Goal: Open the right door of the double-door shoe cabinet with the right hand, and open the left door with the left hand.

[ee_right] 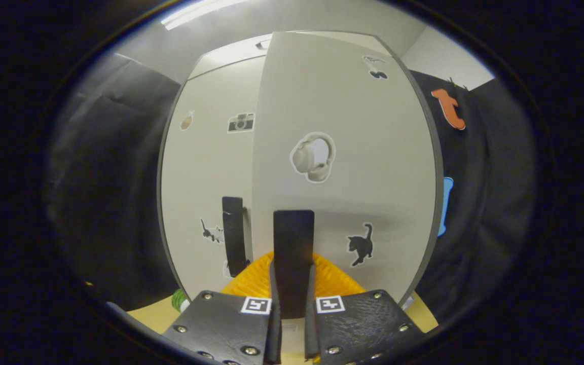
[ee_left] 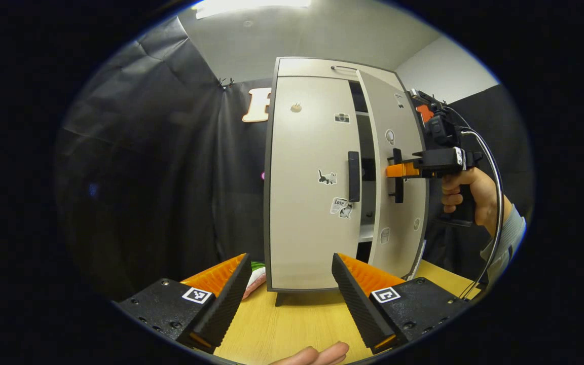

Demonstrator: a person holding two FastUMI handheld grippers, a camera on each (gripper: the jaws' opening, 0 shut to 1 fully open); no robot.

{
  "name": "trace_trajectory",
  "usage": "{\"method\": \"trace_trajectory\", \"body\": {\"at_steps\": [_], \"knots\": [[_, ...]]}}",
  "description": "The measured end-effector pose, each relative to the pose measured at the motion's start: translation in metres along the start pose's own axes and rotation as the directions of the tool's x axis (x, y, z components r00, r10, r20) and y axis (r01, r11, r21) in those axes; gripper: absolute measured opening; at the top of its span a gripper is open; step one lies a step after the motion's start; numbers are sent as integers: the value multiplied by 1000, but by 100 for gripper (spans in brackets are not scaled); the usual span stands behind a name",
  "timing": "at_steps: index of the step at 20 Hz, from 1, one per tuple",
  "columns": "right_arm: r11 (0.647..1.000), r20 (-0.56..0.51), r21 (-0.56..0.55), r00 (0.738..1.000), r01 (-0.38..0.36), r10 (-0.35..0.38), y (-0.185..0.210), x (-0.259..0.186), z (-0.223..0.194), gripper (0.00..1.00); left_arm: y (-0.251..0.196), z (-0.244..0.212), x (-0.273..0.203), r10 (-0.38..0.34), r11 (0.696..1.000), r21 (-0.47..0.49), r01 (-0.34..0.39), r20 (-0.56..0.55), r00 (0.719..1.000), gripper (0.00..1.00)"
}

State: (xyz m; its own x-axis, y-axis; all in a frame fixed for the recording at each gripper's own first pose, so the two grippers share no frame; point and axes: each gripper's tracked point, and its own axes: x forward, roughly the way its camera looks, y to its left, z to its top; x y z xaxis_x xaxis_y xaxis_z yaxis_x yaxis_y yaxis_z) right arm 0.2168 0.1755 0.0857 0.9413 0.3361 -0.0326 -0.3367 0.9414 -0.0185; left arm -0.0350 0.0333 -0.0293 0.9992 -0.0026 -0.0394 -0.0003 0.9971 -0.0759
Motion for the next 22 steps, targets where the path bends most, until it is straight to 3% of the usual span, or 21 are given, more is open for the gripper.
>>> {"method": "trace_trajectory", "body": {"at_steps": [10, 22], "knots": [[998, -50, 1, 996, -69, 69, -12, -18, 2, 18, -25, -2, -2, -3, 1000, 11, 3, -2, 1000, 98], [1000, -35, 4, 999, -22, 22, -52, -56, 6, 17, -53, 6, -3, -38, 999, 20, 38, 21, 999, 98]]}}
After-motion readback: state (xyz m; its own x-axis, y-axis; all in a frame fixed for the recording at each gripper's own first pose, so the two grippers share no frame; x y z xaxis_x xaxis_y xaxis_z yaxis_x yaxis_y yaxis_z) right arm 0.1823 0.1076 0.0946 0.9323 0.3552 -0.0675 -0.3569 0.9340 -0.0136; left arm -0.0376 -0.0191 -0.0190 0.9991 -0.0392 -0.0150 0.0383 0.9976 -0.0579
